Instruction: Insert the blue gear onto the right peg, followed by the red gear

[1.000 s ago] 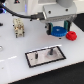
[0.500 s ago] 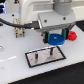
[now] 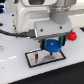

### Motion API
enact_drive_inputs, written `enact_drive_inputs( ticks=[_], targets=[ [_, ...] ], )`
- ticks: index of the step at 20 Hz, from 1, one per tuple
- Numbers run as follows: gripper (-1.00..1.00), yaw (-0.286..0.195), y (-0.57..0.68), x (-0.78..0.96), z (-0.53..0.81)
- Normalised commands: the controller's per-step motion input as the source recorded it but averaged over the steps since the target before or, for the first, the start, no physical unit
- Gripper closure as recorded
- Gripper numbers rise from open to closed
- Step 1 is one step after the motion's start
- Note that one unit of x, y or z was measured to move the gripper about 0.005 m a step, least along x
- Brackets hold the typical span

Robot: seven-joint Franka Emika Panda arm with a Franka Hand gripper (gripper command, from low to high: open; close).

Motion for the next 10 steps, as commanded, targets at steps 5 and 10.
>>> enact_drive_inputs(
  ticks=[5, 10],
  targets=[
    [1.00, 0.000, -0.13, 0.18, -0.11],
    [1.00, 0.000, 0.02, 0.14, 0.06]
  ],
)
